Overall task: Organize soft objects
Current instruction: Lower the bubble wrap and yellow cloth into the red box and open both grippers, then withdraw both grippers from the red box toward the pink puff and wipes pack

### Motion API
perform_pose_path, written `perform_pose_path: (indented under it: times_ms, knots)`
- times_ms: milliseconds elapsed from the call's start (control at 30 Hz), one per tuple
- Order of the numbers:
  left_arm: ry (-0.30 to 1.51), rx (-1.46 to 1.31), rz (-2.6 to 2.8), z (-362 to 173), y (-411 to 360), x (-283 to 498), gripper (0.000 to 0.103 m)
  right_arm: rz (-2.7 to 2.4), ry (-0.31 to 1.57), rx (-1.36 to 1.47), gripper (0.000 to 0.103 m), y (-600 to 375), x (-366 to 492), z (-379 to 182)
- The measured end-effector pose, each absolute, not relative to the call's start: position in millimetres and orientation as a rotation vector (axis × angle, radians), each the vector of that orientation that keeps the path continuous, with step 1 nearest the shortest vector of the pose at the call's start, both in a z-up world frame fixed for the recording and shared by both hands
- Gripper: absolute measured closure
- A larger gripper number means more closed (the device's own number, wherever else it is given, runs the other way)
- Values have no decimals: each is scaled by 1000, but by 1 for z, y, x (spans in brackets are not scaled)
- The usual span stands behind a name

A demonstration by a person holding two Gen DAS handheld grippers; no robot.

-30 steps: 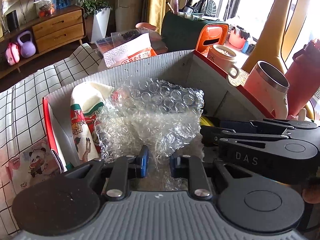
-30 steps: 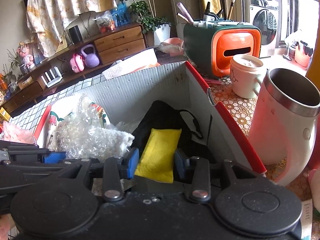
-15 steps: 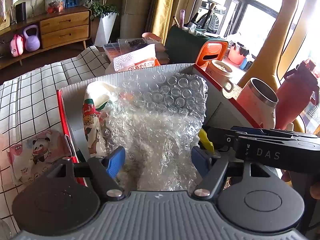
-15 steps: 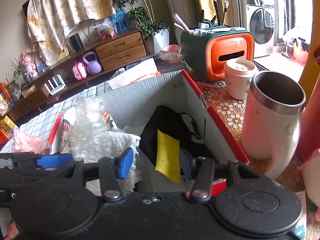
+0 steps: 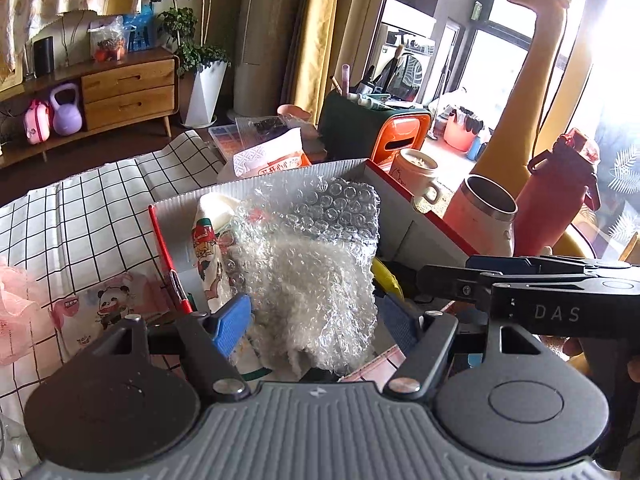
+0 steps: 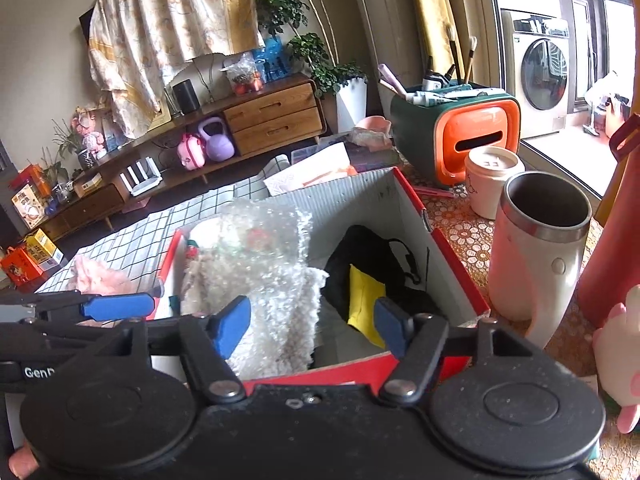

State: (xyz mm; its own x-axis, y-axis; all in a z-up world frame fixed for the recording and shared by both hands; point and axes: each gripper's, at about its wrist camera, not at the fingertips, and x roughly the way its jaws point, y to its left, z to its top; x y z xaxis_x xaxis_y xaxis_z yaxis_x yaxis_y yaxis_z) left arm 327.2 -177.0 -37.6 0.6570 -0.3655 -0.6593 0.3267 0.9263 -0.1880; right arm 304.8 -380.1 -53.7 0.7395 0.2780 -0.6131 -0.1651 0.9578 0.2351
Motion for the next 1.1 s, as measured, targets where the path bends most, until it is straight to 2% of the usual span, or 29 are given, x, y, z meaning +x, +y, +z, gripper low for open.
perform_pose_path:
  times_ms: [233, 667, 733, 933, 1100]
  knots:
    - [734, -28, -378, -19, -161, 292, 30, 294, 647, 157, 19, -370, 272, -36]
    - [691, -56, -364, 13, -107, 215, 17, 421, 568, 131, 7, -321, 198, 6]
    - [689, -61, -354, 16, -95, 203, 10, 443, 559, 136, 2, -311, 186, 11]
    - [659, -87, -345, 23, -57, 172, 2, 499, 547, 122, 0, -278, 158, 23]
    - [645, -84, -331, 22, -30, 156, 2, 542, 550, 85, 0, -249, 145, 29]
